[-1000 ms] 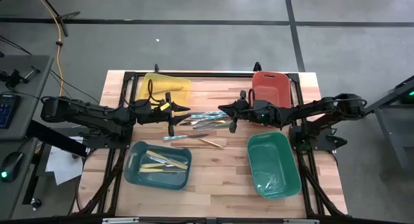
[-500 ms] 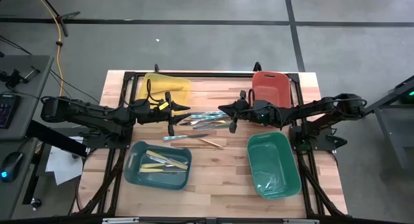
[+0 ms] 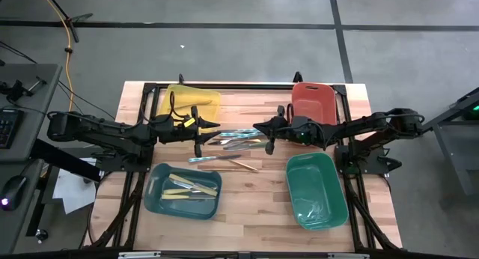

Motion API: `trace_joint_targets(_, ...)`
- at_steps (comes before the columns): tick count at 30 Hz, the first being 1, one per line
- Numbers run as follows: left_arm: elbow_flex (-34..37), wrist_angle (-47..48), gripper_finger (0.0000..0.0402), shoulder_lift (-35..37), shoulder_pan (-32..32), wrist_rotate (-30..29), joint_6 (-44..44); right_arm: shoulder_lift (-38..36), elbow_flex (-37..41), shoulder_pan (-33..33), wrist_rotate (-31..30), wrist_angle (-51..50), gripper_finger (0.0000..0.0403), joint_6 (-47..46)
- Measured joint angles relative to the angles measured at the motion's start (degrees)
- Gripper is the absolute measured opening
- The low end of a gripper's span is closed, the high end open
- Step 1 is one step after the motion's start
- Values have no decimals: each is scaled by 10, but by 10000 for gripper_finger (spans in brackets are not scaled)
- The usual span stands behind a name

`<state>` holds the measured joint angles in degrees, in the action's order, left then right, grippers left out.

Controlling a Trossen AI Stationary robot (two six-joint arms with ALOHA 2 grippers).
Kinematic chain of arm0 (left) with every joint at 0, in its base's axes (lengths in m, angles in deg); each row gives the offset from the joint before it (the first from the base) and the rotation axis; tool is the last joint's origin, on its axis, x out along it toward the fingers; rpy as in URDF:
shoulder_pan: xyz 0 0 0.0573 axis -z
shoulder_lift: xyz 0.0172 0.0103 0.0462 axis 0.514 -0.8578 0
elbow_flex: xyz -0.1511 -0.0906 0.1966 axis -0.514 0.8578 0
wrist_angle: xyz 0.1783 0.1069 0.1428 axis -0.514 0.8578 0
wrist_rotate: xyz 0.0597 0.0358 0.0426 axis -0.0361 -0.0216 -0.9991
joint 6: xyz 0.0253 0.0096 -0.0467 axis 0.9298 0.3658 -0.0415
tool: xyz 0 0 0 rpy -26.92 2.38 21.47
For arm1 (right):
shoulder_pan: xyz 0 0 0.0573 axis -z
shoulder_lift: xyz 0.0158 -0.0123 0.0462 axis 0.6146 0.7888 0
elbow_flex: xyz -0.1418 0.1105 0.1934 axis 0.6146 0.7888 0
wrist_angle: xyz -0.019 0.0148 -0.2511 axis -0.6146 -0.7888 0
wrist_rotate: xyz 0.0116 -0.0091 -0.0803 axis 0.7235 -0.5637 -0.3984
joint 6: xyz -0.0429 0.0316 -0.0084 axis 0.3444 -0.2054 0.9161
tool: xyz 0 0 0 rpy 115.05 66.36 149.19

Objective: Sort silverware by color (type)
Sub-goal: Put the green knife into the orange bin

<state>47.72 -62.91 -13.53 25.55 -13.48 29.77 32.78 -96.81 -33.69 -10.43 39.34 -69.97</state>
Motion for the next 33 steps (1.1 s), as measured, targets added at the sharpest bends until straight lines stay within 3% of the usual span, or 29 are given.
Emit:
trace_joint_targets(24, 0, 0, 117, 0, 1, 0, 0, 0, 0, -1, 5, 0, 0, 0)
trace_joint_targets(30, 0, 0, 117, 0, 1, 0, 0, 0, 0, -1, 92, -7, 3, -16)
trace_joint_targets(33, 0, 0, 117, 0, 1, 0, 0, 0, 0, -1, 107, -9, 18, -30)
